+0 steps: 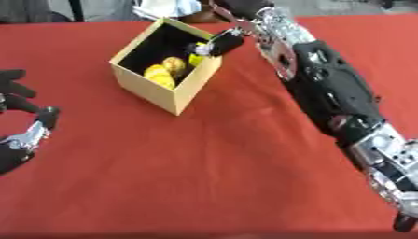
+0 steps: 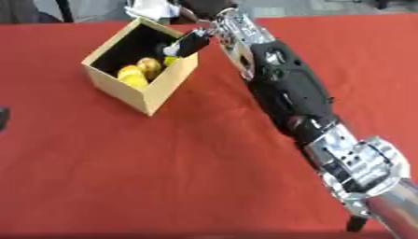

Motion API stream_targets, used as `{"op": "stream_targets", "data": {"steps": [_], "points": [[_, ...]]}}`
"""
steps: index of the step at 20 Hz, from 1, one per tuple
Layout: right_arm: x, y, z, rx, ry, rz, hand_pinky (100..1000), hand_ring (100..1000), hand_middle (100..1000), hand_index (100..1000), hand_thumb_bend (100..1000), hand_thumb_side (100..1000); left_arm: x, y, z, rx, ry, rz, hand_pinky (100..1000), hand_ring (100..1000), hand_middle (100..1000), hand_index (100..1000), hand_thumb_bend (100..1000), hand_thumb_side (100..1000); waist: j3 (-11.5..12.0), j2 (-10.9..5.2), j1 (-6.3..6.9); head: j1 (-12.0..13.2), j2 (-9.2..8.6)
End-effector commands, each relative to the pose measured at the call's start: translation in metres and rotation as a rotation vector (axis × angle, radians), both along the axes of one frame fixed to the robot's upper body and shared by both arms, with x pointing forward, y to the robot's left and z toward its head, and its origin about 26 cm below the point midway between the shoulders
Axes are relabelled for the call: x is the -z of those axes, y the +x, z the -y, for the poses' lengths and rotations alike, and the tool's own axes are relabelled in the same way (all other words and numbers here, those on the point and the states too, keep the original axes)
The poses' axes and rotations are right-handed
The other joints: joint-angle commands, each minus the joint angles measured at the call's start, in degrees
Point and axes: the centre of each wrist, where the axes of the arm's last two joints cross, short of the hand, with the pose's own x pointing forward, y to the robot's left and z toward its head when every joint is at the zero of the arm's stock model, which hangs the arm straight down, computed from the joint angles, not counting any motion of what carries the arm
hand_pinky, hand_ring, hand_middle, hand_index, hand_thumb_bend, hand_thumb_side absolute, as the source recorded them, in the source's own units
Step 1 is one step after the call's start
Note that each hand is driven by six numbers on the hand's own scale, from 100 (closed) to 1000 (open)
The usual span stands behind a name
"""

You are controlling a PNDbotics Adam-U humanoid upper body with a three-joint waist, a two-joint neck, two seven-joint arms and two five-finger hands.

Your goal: Pick up objects on the table and place them in the box.

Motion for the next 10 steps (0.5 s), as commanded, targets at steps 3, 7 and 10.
{"op": "stream_targets", "data": {"steps": [3, 7, 10], "points": [[-0.03, -0.015, 0.036, 0.016, 0.055, 0.064, 730, 783, 834, 942, 413, 484, -0.005, -0.001, -0.011, -0.047, 0.025, 0.02, 667, 530, 568, 813, 458, 344, -1.43, 0.03, -0.61, 1.59, -1.25], [-0.014, -0.02, 0.061, 0.065, 0.074, -0.028, 721, 783, 833, 947, 383, 480, -0.005, 0.0, -0.013, -0.062, 0.025, 0.023, 667, 530, 567, 813, 459, 346, -2.51, 0.62, -0.66, 2.74, -1.89], [0.002, -0.023, 0.079, 0.106, 0.08, -0.121, 728, 791, 846, 953, 377, 483, -0.006, 0.0, -0.014, -0.069, 0.025, 0.026, 667, 530, 567, 813, 460, 346, -2.85, 0.94, -0.56, 2.91, -2.28]]}}
